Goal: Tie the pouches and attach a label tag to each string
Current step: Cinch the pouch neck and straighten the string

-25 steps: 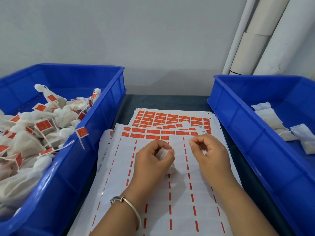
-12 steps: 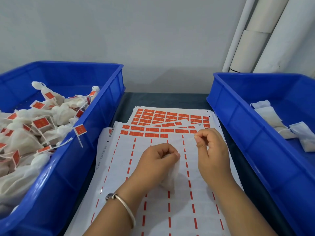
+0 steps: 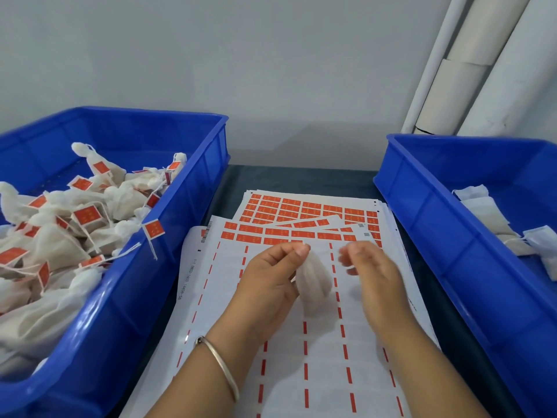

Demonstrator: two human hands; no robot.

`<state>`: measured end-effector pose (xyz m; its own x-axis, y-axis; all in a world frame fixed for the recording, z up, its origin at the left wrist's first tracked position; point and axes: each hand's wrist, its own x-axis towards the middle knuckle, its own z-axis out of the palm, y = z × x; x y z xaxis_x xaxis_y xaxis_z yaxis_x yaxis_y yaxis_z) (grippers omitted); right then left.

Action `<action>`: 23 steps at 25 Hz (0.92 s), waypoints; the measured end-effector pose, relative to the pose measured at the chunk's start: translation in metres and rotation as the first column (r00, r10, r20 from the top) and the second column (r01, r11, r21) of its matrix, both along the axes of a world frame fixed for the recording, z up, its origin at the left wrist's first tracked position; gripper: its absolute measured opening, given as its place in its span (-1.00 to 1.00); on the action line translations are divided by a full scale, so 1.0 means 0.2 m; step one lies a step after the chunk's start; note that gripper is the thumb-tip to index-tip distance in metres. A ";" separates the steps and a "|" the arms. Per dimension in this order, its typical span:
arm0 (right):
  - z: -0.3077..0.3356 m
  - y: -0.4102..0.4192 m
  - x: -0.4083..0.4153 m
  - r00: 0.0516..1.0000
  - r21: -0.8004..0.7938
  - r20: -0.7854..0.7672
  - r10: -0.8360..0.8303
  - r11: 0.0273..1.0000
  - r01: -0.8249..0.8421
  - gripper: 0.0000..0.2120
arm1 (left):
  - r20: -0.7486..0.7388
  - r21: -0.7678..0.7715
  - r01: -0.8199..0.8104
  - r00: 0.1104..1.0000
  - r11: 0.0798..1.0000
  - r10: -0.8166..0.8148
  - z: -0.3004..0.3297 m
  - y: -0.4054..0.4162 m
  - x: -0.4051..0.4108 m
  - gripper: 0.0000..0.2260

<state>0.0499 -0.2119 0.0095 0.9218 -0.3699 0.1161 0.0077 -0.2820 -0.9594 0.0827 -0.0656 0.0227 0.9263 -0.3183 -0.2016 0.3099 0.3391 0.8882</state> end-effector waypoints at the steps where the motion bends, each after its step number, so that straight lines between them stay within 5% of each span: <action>1: 0.01 0.04 -0.02 0.992 -0.037 -0.028 0.127 0.991 -0.128 -0.65 | -0.001 -0.044 0.006 1.000 0.999 -0.006 0.00 0.00 0.00 -0.84; 4: -0.01 0.13 -0.03 0.935 -0.209 -0.128 0.329 0.913 -0.350 -0.59 | -0.006 -0.107 -0.003 1.000 0.994 0.003 0.00 0.00 -0.01 -0.84; 6: -0.03 0.15 -0.02 0.946 -0.264 -0.131 0.297 0.909 -0.322 -0.59 | 0.013 -0.065 -0.019 1.000 0.998 0.020 0.00 -0.01 -0.01 -0.84; 9: -0.02 0.13 -0.01 0.960 -0.197 -0.149 0.235 0.945 -0.262 -0.87 | 0.016 -0.002 -0.112 0.994 0.994 0.112 0.01 0.01 0.01 -0.83; 13: 0.01 0.08 -0.01 0.927 0.127 -0.267 0.264 0.963 -0.238 -0.78 | -0.206 -0.037 -0.320 0.929 0.947 0.307 0.03 0.07 0.09 -0.86; 17: 0.04 0.03 -0.03 0.918 0.409 -0.160 0.364 0.871 -0.274 -0.78 | -0.279 -0.036 -0.370 0.896 0.928 0.347 0.01 0.06 0.10 -0.94; 20: 0.04 0.00 -0.02 0.934 0.722 0.009 0.356 0.644 -0.253 -0.89 | -0.181 0.121 -0.343 0.915 0.932 0.360 -0.02 0.05 0.09 -0.93; 23: 0.02 -0.03 0.01 0.964 0.845 0.064 0.257 0.500 -0.189 -0.81 | 0.187 0.495 -0.321 0.947 0.807 0.262 -0.04 0.01 0.05 -0.91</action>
<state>0.0516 -0.2187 0.0144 0.9804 -0.0443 -0.1922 -0.1168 0.6547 -0.7468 0.0923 -0.0644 0.0157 0.9835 0.0920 -0.1557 0.1658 -0.1151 0.9794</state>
